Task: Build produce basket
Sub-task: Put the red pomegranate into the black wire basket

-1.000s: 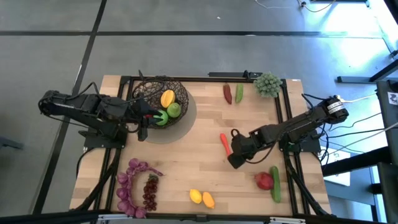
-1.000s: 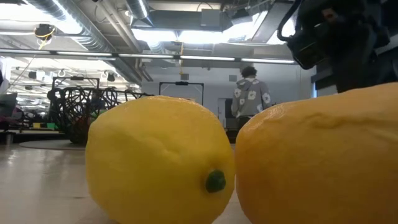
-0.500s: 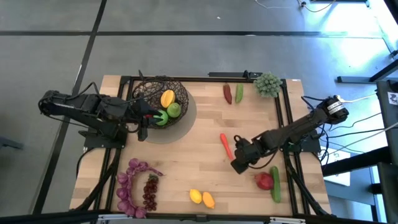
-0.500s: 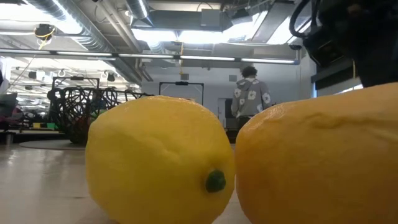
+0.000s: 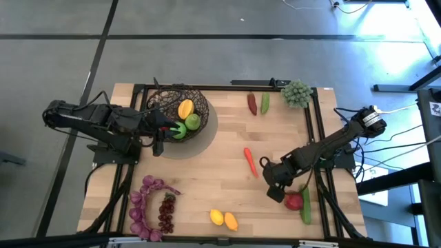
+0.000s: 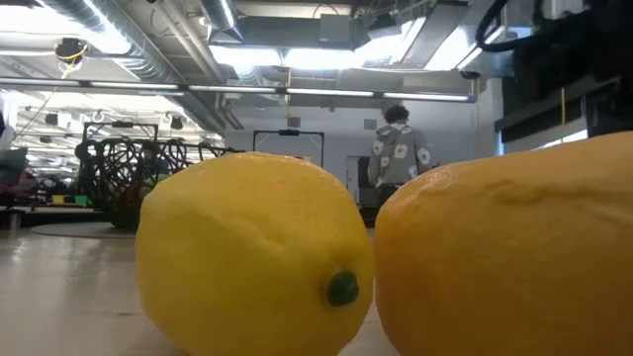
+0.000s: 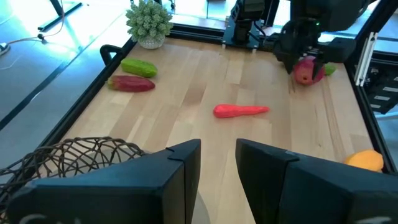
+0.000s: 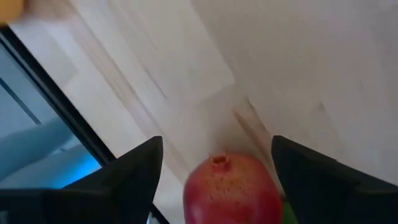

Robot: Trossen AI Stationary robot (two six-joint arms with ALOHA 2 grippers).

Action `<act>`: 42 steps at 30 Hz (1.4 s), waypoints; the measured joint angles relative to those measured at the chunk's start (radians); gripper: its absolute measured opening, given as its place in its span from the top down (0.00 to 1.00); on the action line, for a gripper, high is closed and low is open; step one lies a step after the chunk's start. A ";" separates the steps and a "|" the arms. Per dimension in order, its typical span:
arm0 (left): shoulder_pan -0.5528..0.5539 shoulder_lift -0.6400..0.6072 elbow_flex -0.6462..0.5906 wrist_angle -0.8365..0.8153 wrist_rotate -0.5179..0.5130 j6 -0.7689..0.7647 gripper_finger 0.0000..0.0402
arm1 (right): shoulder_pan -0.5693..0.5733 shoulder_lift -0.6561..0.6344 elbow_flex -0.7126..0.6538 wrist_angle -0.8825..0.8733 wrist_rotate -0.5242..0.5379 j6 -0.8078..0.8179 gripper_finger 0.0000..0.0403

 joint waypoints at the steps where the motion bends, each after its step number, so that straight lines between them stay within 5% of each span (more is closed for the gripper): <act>1: 0.000 0.000 0.000 0.000 0.000 0.000 0.77 | 0.011 0.000 0.000 -0.005 0.008 -0.001 0.27; 15: 0.000 0.000 0.000 0.000 0.000 0.000 0.77 | 0.174 -0.005 0.000 0.014 0.167 0.078 0.27; 42: 0.000 0.000 0.000 0.000 0.000 0.000 0.77 | 0.372 0.064 -0.001 0.054 0.447 -0.046 0.27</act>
